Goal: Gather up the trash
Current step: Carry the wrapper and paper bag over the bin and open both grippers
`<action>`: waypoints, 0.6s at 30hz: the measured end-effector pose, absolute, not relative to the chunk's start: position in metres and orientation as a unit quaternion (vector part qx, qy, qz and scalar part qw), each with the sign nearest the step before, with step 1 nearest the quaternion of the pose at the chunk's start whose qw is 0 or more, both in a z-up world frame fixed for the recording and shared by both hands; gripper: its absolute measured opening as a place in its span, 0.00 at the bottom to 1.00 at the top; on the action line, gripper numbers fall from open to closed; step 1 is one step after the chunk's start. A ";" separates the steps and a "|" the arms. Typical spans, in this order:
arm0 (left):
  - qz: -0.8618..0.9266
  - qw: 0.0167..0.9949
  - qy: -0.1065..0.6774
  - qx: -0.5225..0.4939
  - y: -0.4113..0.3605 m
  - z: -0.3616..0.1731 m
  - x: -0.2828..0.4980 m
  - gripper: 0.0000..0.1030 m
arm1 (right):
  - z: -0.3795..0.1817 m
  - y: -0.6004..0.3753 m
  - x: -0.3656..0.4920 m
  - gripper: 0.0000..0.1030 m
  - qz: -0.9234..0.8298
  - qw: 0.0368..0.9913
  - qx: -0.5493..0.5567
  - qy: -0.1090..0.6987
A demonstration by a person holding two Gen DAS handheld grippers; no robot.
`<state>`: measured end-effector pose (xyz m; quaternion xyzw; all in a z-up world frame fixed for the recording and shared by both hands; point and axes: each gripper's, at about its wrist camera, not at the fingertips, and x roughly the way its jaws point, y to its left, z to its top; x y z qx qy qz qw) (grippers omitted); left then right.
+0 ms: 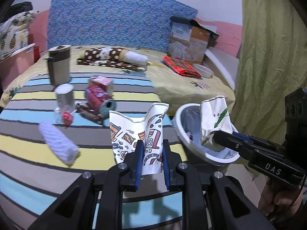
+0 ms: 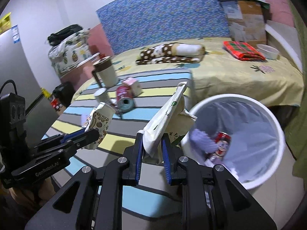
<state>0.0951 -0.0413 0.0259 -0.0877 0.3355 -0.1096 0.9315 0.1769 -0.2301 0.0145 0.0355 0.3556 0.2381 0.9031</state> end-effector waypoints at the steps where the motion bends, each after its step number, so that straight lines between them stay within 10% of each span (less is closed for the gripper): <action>1: -0.116 0.931 0.337 -0.085 -0.046 0.026 0.097 0.19 | 0.014 -0.234 0.178 0.21 0.233 0.904 0.039 0.356; 18: -0.195 0.912 0.359 -0.040 -0.134 0.019 0.138 0.19 | -0.006 -0.306 0.187 0.21 0.156 0.909 0.091 0.376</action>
